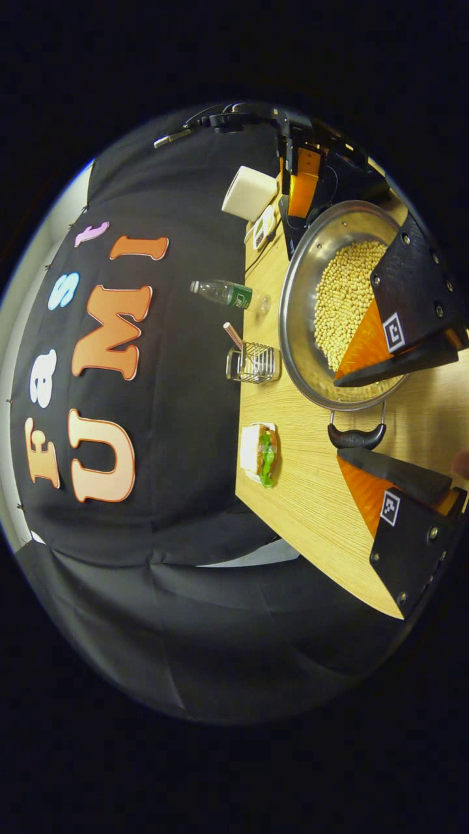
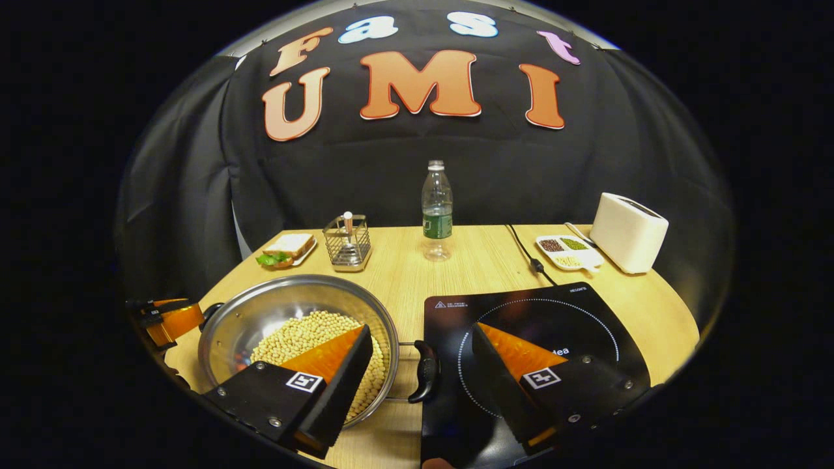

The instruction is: First push the handle of the pot to place it horizontally, then grasp the pot with both hands and set it on the induction cooktop.

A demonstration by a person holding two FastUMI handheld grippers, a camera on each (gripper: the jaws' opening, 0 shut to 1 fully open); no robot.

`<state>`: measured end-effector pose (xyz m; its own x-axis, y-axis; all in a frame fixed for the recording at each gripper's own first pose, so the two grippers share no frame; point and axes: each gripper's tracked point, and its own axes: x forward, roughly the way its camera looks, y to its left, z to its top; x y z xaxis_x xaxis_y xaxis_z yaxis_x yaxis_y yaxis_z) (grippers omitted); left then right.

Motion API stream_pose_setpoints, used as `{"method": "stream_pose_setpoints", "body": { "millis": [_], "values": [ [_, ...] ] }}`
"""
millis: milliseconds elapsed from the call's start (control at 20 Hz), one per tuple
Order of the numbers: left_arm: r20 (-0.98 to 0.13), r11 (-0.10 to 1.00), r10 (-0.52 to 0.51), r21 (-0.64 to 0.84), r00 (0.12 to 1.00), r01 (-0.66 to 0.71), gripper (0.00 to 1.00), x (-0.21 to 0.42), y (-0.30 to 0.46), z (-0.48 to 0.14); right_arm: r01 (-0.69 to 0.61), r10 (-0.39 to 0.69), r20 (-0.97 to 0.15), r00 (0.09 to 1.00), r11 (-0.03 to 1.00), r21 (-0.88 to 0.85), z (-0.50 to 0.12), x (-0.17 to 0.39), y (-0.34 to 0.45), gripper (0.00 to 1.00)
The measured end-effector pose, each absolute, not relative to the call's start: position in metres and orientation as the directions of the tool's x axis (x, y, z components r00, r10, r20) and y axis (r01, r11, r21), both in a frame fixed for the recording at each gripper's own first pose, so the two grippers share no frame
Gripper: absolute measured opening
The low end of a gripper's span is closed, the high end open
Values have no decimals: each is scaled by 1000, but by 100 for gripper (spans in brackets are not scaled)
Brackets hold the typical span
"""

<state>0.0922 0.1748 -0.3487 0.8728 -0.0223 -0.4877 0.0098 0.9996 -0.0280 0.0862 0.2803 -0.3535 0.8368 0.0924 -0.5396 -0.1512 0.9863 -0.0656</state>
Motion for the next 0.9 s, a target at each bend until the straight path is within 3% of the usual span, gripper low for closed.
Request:
{"method": "stream_pose_setpoints", "body": {
  "millis": [100, 150, 250, 450, 600, 900],
  "values": [
    [-517, 1000, -29, -25, 855, 19, 62, 94, 174, -361, -153, 88, -566, 820, 986, -68, -363, 85, 283, 96],
    [-509, 999, -34, -19, 860, 29, 67, 97, 174, -361, -152, 83, -575, 814, 986, -74, -367, 85, 285, 96],
    [-510, 999, -36, 5, 859, 45, 58, 101, 174, -361, -145, 63, -592, 803, 985, -92, -374, 88, 283, 96],
    [-524, 1000, -11, 16, 852, 23, 62, 100, 180, -363, -129, 40, -601, 798, 986, -106, -380, 91, 281, 96],
    [-542, 999, -30, 8, 840, 41, 92, 100, 174, -372, -130, 39, -623, 781, 986, -100, -387, 89, 284, 96],
    [-601, 1000, 7, 20, 799, 6, 91, 108, 194, -404, -122, 24, -640, 768, 987, -108, -396, 88, 284, 96]
  ]
}}
